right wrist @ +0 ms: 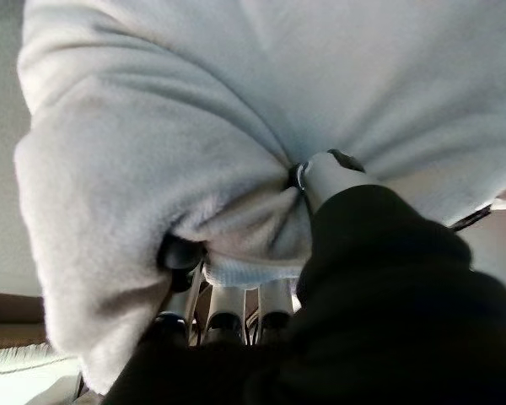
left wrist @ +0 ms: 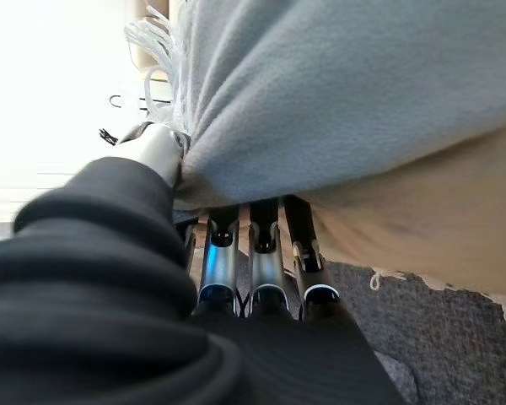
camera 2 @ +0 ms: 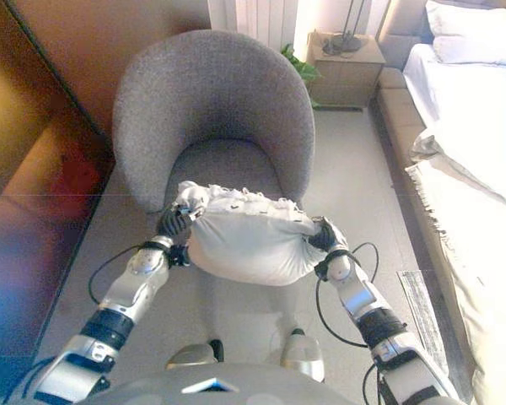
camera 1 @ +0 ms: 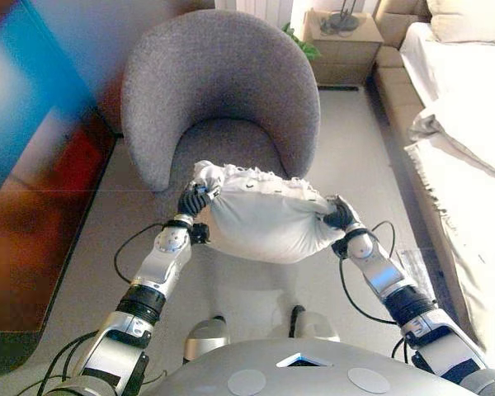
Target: Pick up the cushion and take it to the sofa
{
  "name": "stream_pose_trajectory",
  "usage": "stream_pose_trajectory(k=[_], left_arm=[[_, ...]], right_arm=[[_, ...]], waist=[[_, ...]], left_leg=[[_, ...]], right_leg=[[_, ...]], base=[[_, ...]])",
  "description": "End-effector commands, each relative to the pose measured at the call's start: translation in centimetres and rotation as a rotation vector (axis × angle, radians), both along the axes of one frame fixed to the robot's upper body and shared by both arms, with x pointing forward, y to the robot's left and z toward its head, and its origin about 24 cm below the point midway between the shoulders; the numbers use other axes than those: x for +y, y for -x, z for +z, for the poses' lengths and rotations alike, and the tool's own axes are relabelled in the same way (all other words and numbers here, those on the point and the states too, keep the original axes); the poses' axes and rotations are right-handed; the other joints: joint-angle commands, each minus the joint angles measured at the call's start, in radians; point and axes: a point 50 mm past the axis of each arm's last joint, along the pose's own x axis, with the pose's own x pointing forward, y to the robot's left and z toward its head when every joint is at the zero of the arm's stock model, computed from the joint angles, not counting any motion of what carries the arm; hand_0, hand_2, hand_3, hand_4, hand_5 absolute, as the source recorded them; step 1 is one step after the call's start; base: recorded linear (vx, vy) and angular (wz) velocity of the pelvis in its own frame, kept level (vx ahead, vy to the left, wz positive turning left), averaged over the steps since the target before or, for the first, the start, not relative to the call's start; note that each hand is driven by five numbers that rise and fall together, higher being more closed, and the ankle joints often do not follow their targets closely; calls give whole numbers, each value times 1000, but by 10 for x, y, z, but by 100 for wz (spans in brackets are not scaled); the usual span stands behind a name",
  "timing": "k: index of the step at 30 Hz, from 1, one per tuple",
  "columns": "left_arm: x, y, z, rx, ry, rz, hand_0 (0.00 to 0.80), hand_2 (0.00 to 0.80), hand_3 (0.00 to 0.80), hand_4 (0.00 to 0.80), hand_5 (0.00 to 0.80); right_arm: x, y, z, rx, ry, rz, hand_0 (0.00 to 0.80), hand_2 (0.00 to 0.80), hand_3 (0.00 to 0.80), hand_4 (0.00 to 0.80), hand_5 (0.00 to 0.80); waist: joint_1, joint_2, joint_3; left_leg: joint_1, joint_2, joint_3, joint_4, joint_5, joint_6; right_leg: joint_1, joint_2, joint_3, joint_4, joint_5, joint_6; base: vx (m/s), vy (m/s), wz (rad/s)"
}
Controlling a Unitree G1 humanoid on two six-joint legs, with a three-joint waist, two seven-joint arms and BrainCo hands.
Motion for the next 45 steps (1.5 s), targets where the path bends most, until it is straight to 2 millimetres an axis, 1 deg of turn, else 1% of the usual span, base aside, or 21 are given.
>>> stream_pose_trajectory(k=[1,5,10,12,14,16,20,21,23,25,27,30,32,35,37,38,40,41,43,44,45], left_arm=[[14,-15,31,-196,55,51,800,800,800,800,800],[13,-15,34,-223,55,44,800,800,800,800,800],[13,-18,41,-245,43,17,800,800,800,800,800],[13,-20,42,-245,37,8,800,800,800,800,800],[13,-21,41,-237,45,6,800,800,800,800,800],[11,-22,41,-234,53,0,800,800,800,800,800],[3,-23,39,-223,53,-12,800,800,800,800,800],[1,-23,40,-223,51,-16,800,800,800,800,800],[-2,-23,40,-224,51,-20,800,800,800,800,800],[-3,-23,40,-224,50,-19,800,800,800,800,800],[-1,-23,41,-225,49,-18,800,800,800,800,800],[5,-21,44,-239,37,-15,800,800,800,800,800],[7,-21,45,-245,35,-6,800,800,800,800,800],[11,-19,44,-242,47,12,800,800,800,800,800],[20,-15,39,-225,60,47,800,800,800,800,800],[23,-13,38,-223,63,66,800,800,800,800,800],[26,-12,40,-227,66,96,800,800,800,800,800],[28,-12,40,-230,77,126,800,800,800,800,800],[28,-11,41,-237,87,152,800,800,800,800,800],[28,-10,41,-238,87,153,800,800,800,800,800],[27,-9,42,-246,80,146,800,800,800,800,800]], right_arm=[[-11,-30,50,-248,-36,-32,800,800,800,800,800],[-5,-27,46,-256,-52,-35,800,800,800,800,800],[-6,-28,49,-273,-50,-49,800,800,800,800,800],[-8,-30,51,-274,-51,-58,800,800,800,800,800],[-9,-31,50,-264,-52,-65,800,800,800,800,800],[-9,-29,47,-256,-53,-71,800,800,800,800,800],[-12,-23,42,-249,-72,-82,800,800,800,800,800],[-13,-22,42,-247,-75,-83,800,800,800,800,800],[-15,-22,42,-241,-74,-87,800,800,800,800,800],[-19,-22,44,-236,-72,-92,800,800,800,800,800],[-20,-21,46,-235,-74,-92,800,800,800,800,800],[-20,-20,49,-254,-80,-80,800,800,800,800,800],[-19,-24,52,-267,-79,-64,800,800,800,800,800],[-16,-30,59,-278,-65,-32,800,800,800,800,800],[-12,-32,63,-267,-54,13,800,800,800,800,800],[-9,-33,66,-261,-47,43,800,800,800,800,800],[-5,-37,70,-262,-43,81,800,800,800,800,800],[-1,-38,70,-265,-39,110,800,800,800,800,800],[2,-37,71,-270,-25,141,800,800,800,800,800],[2,-37,71,-274,-17,146,800,800,800,800,800],[1,-38,75,-289,-6,155,800,800,800,800,800]], waist=[[7,11,-41],[4,16,-36],[10,35,-23],[7,45,-17],[2,44,-17],[-8,39,-17],[-46,3,-10],[-57,-8,-9],[-83,-10,-2],[-99,-7,6],[-106,-6,11],[-107,-28,19],[-100,-39,11],[-97,-38,-6],[-105,-21,-31],[-108,-2,-46],[-107,-5,-61],[-104,-10,-66],[-95,-20,-65],[-91,-24,-65],[-77,-42,-59]], left_leg=[[-2,-75,44,-18,-1,95],[-8,-78,47,-20,1,105],[-26,-77,42,-15,8,114],[-22,-72,40,-17,10,116],[-11,-70,41,-20,8,116],[1,-70,46,-17,-1,115],[24,-80,47,28,-52,101],[31,-87,41,35,-70,99],[55,-87,17,33,-101,100],[79,-83,1,26,-117,102],[94,-79,-3,28,-129,104],[124,-77,7,56,-172,112],[127,-85,9,70,-184,114],[146,-59,35,114,-183,87],[184,-12,42,122,-110,57],[193,27,43,155,-31,21],[168,53,52,244,59,-11],[146,64,61,335,103,-23],[84,59,57,479,139,-30],[58,60,57,521,140,-27],[1,69,65,566,132,-13]], right_leg=[[-3,26,33,128,79,15],[-24,24,44,191,97,14],[-69,2,53,349,146,4],[-94,12,65,429,166,2],[-113,21,79,445,185,6],[-126,27,88,404,192,7],[-136,19,118,152,198,18],[-147,14,132,85,213,26],[-193,21,172,-12,243,43],[-230,28,190,-73,272,51],[-253,33,186,-105,285,56],[-266,33,144,-114,319,62],[-220,32,117,-147,302,60],[-188,33,94,-138,299,46],[-180,69,101,-102,252,20],[-160,105,103,-88,212,-6],[-132,123,100,-86,179,-39],[-110,132,91,-85,160,-63],[-75,142,91,-86,141,-92],[-65,144,87,-84,135,-101],[-32,142,85,-88,121,-113]], base=[[-12,48,-2],[0,67,-9],[-5,89,-10],[28,77,-5],[77,26,13],[110,-49,17],[169,-135,6],[207,-136,-4],[262,-127,24],[294,-121,58],[270,-122,81],[331,-177,-8],[306,-152,-33],[365,-143,6],[391,-126,9],[318,-143,10],[270,-189,-10],[241,-217,-37],[202,-183,-68],[202,-164,-86],[181,-128,-72]])
